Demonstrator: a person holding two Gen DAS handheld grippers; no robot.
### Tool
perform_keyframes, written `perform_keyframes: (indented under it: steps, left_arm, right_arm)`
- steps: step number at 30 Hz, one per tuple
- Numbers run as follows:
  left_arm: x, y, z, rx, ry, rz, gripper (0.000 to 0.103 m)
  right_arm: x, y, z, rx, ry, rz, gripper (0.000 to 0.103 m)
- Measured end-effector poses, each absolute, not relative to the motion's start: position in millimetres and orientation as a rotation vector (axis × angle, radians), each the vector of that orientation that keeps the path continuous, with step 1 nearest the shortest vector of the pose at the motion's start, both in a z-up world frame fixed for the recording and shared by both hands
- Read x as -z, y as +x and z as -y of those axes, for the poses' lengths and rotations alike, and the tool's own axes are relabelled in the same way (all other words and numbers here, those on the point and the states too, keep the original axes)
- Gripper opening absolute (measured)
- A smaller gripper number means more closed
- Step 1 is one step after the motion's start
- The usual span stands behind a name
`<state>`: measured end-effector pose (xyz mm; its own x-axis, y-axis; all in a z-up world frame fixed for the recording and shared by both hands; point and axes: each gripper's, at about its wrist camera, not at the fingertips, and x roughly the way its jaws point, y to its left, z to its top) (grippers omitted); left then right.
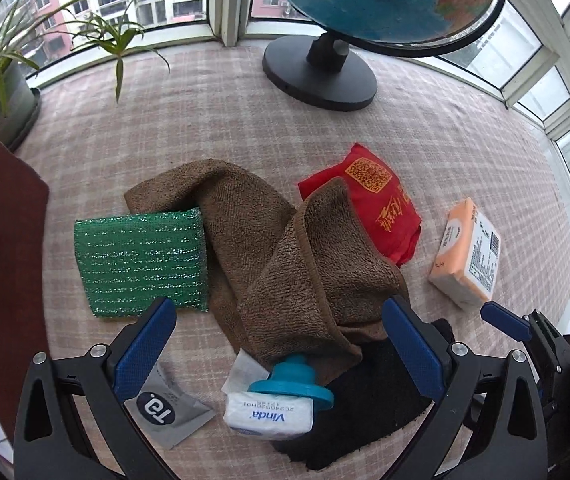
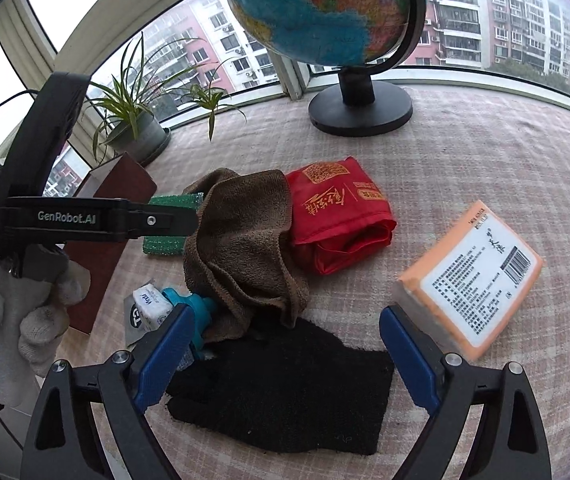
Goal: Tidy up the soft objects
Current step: 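Move both grippers toward the brown towel, then close both grippers on the brown towel and lift it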
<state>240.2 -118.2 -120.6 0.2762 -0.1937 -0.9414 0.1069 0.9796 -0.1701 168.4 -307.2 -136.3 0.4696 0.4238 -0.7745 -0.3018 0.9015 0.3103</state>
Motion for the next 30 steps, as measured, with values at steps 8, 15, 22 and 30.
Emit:
perform_keyframes:
  steps: [8, 15, 22, 30]
  left_arm:
    - [143.4, 249.5, 107.0, 0.195, -0.174, -1.324, 0.077]
    - [151.7, 249.5, 116.7, 0.224, -0.141, -1.331, 0.012]
    - [143.3, 252.9, 117.5, 0.246, -0.123, -1.296, 0.009]
    - [138.6, 253.2, 116.9, 0.258, -0.106, -1.28, 0.006]
  right_arm:
    - [149.1, 186.1, 286.2, -0.481, 0.069, -0.993, 0.091]
    - [162.0, 209.5, 279.6, -0.499, 0.082, -1.025, 0.091]
    - [166.9, 221.8, 266.8, -0.558, 0.074, -1.038, 0.077]
    - [171.7, 226.7, 263.8, -0.593, 0.096, -1.107, 0.006]
